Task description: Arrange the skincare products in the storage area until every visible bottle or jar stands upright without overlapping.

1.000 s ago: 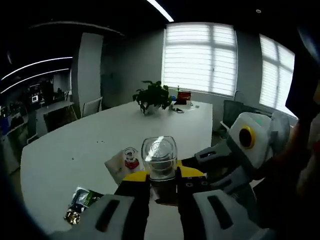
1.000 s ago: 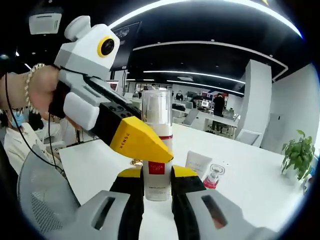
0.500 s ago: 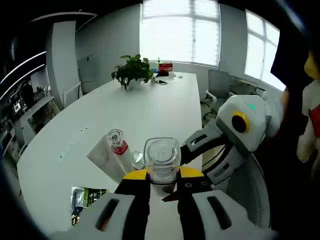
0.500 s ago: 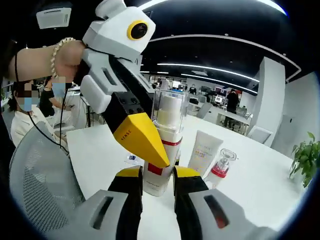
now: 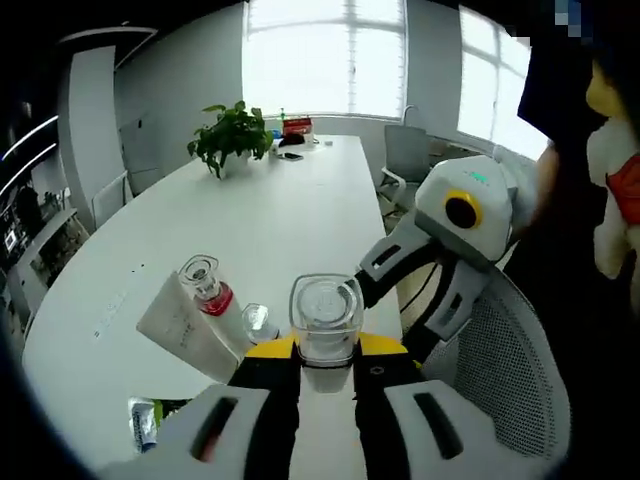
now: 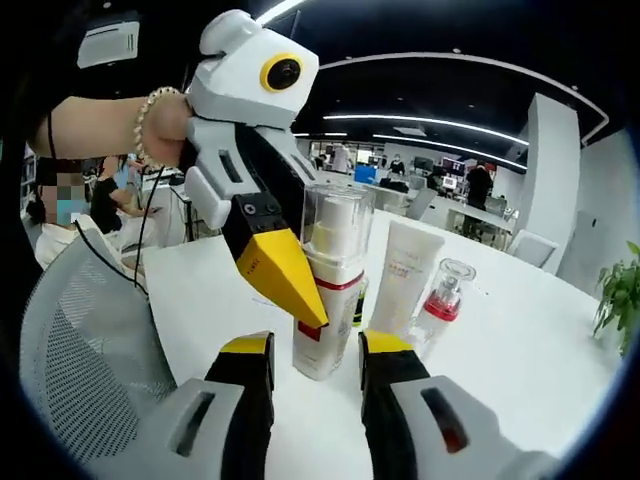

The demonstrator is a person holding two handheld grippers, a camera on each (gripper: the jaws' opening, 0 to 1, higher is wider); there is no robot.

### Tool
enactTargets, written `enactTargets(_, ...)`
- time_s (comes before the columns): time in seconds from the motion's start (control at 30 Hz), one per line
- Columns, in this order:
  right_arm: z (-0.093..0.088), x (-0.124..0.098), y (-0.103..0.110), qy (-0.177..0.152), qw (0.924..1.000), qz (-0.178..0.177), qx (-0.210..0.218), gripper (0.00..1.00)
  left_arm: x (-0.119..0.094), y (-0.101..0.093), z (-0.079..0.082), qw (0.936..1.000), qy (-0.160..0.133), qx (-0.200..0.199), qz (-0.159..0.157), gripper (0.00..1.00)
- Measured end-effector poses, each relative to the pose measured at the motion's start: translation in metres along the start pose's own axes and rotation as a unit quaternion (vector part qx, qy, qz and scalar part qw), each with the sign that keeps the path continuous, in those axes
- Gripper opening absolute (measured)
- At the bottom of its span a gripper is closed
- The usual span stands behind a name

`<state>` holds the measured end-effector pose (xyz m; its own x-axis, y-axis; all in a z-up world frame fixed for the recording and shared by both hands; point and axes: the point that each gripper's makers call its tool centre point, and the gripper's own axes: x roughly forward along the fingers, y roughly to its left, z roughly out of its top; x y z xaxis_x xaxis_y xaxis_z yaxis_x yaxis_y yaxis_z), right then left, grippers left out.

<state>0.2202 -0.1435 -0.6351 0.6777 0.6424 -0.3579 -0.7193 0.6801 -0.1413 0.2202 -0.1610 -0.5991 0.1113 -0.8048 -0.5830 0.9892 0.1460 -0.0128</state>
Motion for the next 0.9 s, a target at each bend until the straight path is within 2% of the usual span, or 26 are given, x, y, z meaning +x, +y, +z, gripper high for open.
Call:
enactTargets(0.13, -0.008, -0.006, -0.005, 0.008, 0.9999, -0.006, 0.011, 0.37, 0.008, 0.005, -0.008, 0.9999, 0.0, 0.014, -0.007, 0.16)
enactTargets(0.27, -0.016, -0.01, -0.01, 0.015, 0.9995, -0.008, 0.025, 0.42, 0.015, 0.015, -0.016, 0.9998, -0.011, 0.014, -0.009, 0.16)
enactTargets(0.53, -0.026, -0.012, -0.02, 0.023, 0.9986, -0.016, 0.046, 0.5, 0.03, 0.03, -0.033, 0.9997, -0.015, 0.017, -0.012, 0.16)
enactTargets(0.67, -0.029, -0.011, -0.026, 0.026, 0.9983, -0.017, 0.05, 0.53, 0.04, 0.045, -0.047, 0.9996, -0.015, 0.018, -0.017, 0.16)
enactTargets(0.8, -0.033, -0.01, -0.029, 0.024, 0.9977, -0.015, 0.062, 0.6, 0.044, 0.06, -0.06, 0.9997, -0.012, 0.017, -0.014, 0.16)
enactTargets(0.9, -0.034, -0.009, -0.03, 0.024, 0.9973, -0.015, 0.067, 0.64, 0.046, 0.064, -0.064, 0.9997, -0.011, 0.016, -0.017, 0.16)
